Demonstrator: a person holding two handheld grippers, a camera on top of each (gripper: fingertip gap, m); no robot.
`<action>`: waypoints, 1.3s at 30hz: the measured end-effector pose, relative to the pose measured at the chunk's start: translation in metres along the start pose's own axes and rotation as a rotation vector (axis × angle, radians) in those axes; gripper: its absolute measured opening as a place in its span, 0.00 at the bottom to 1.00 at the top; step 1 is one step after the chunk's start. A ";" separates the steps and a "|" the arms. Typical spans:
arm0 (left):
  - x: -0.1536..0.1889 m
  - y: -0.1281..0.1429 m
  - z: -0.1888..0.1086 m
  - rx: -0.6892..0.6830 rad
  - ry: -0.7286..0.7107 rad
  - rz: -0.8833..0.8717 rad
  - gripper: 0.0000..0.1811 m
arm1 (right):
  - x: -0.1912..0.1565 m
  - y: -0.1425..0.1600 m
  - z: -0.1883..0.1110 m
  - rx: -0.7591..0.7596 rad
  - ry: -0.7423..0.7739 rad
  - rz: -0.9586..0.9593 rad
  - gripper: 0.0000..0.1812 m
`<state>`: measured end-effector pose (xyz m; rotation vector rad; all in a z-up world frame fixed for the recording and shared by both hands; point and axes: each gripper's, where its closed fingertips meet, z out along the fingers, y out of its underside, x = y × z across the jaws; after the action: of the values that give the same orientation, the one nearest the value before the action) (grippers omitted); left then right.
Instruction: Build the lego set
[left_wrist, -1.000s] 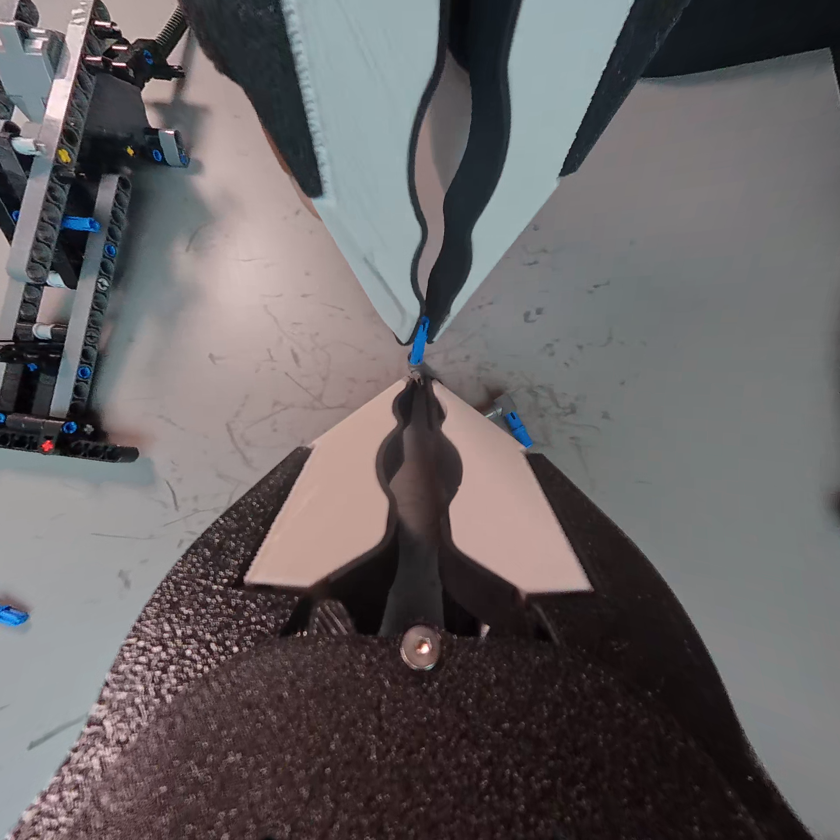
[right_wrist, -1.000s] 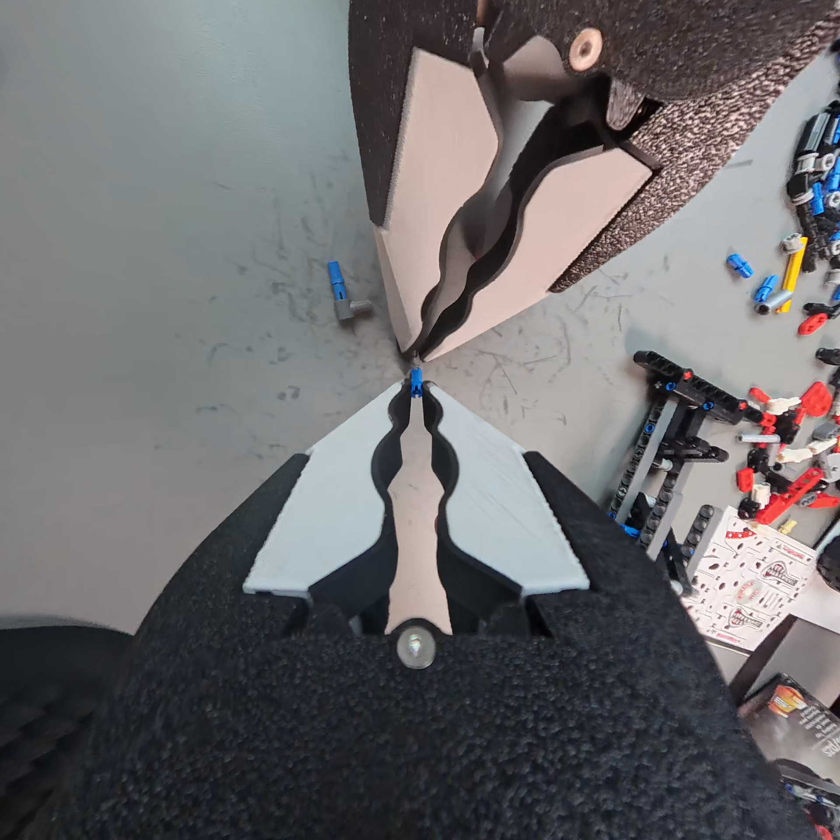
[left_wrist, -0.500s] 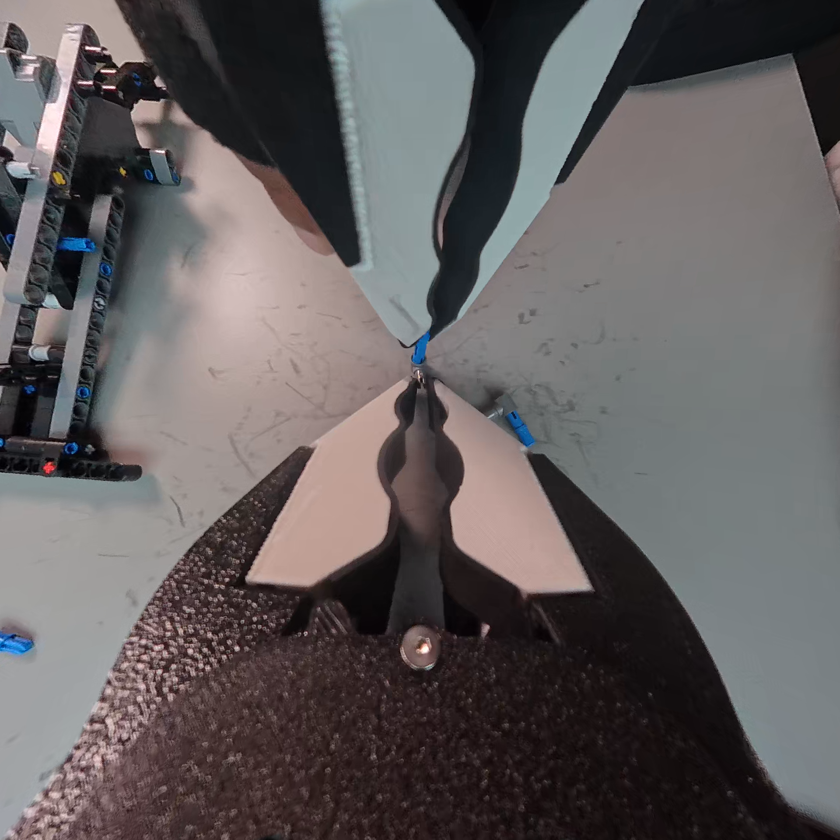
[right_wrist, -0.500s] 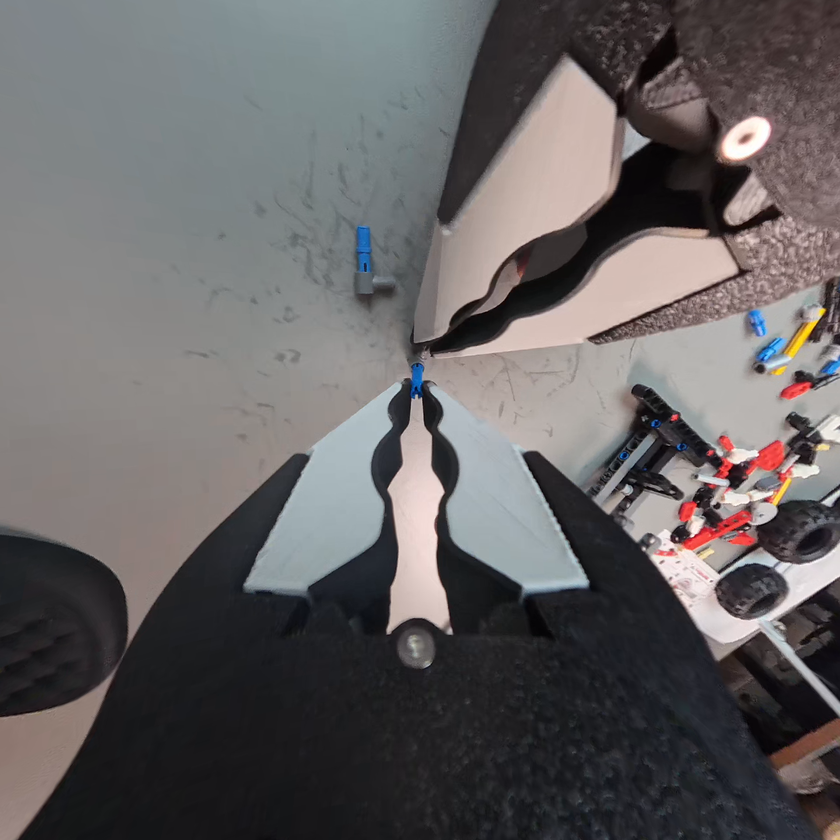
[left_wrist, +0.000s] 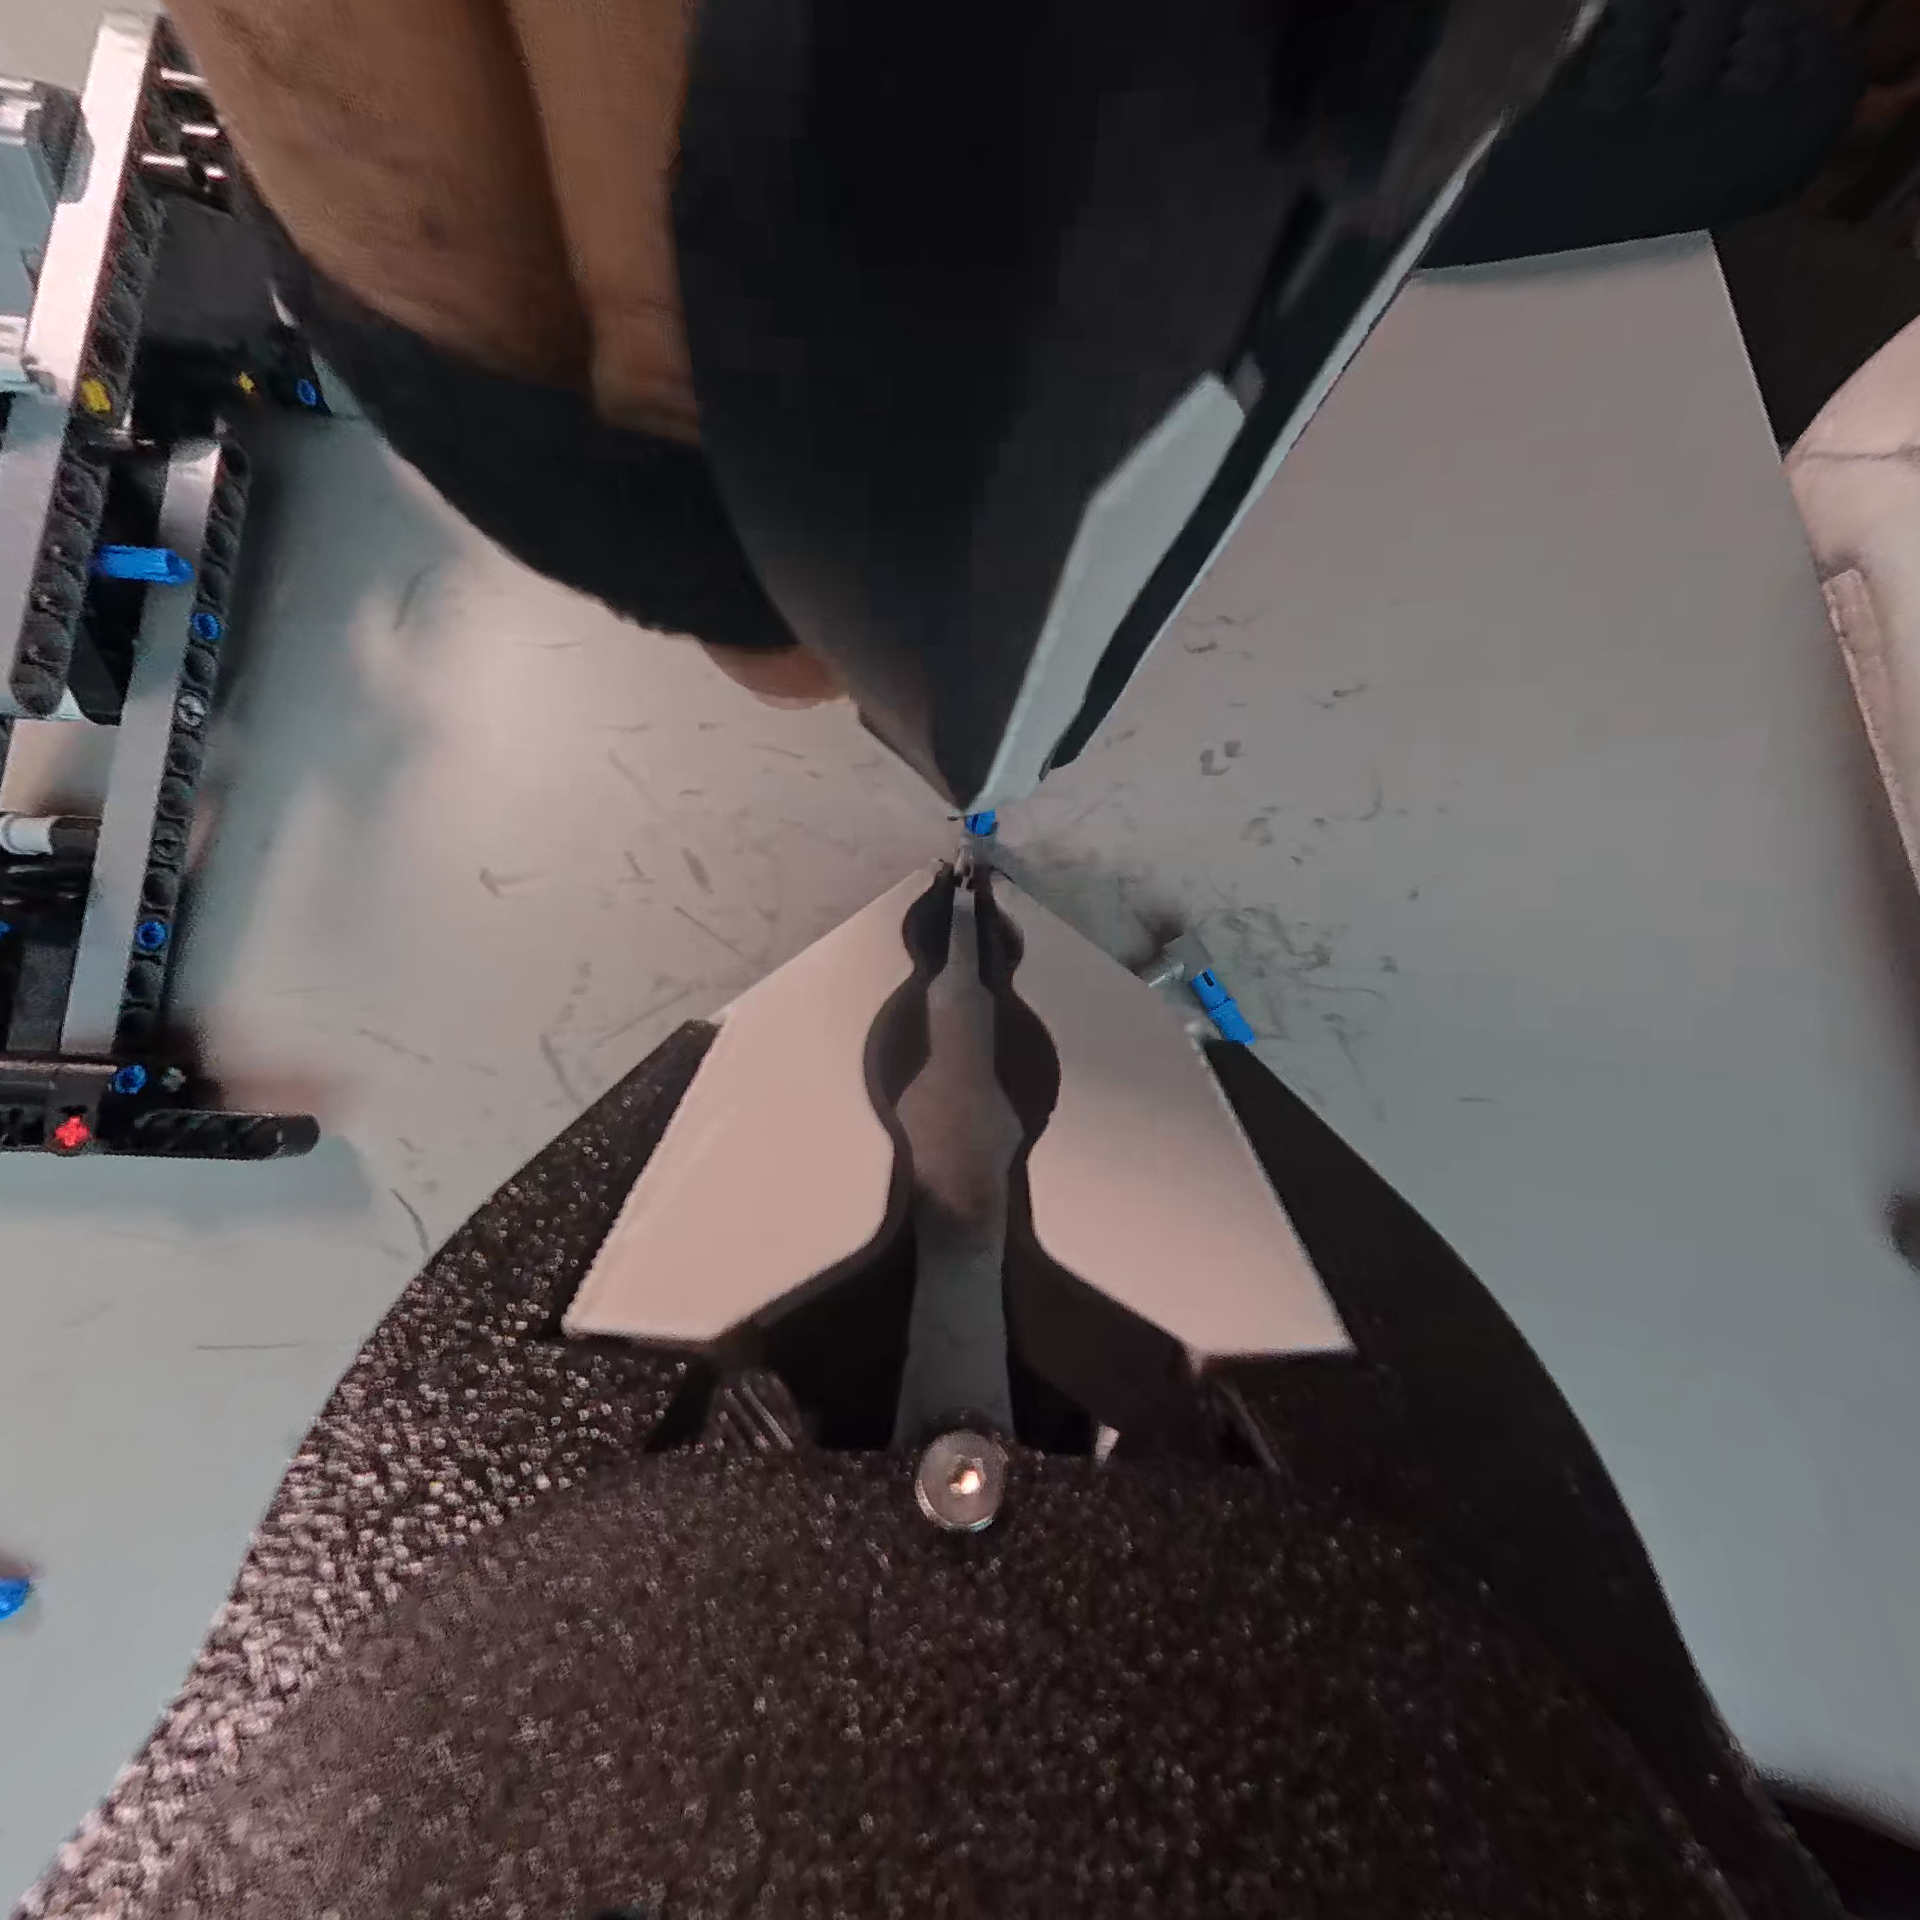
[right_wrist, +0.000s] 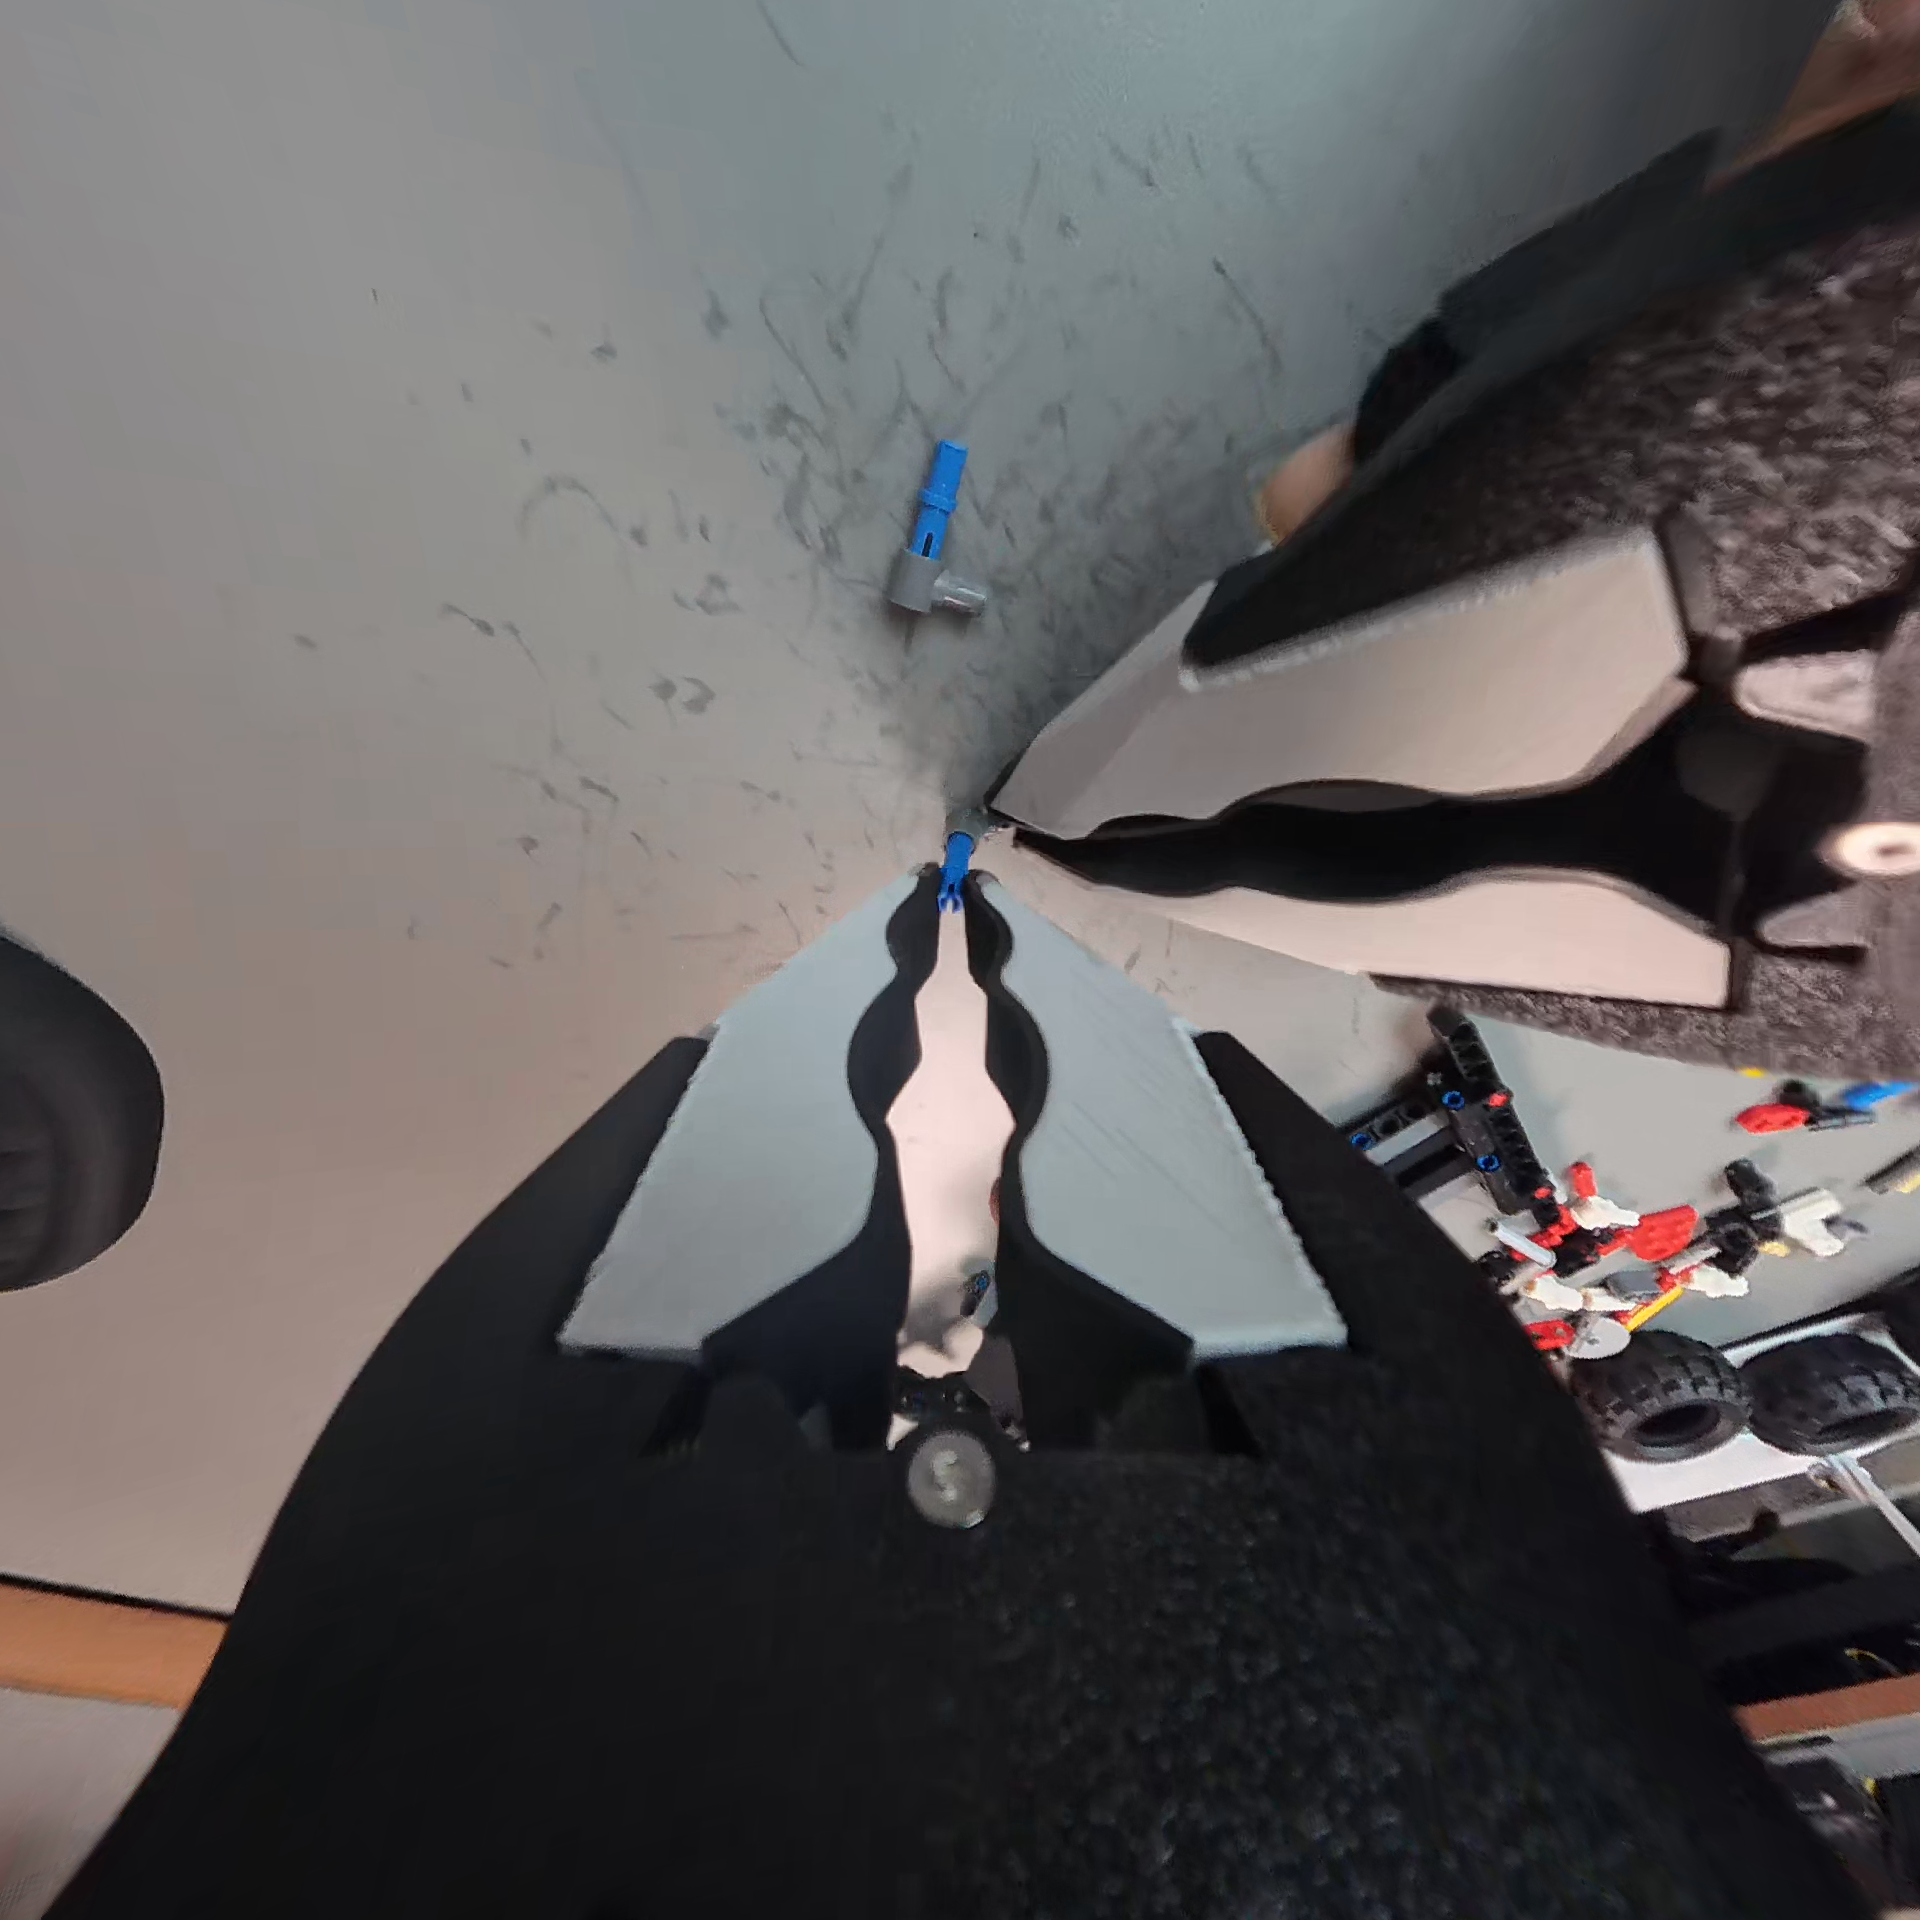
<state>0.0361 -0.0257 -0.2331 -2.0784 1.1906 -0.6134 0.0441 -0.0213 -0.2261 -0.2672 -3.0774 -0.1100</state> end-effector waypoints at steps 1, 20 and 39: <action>-0.001 -0.001 0.000 0.006 -0.002 -0.014 0.02 | 0.000 0.001 0.004 -0.012 -0.006 -0.025 0.02; 0.001 0.002 0.001 -0.009 -0.034 0.011 0.02 | 0.000 -0.006 0.004 0.063 -0.008 0.150 0.03; 0.009 -0.038 -0.039 0.311 0.199 -0.479 0.02 | 0.019 -0.005 -0.051 0.420 0.872 0.475 0.22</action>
<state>0.0353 -0.0315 -0.1781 -2.0665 0.6345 -1.1704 0.0267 -0.0273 -0.1744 -0.6883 -2.0460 0.3404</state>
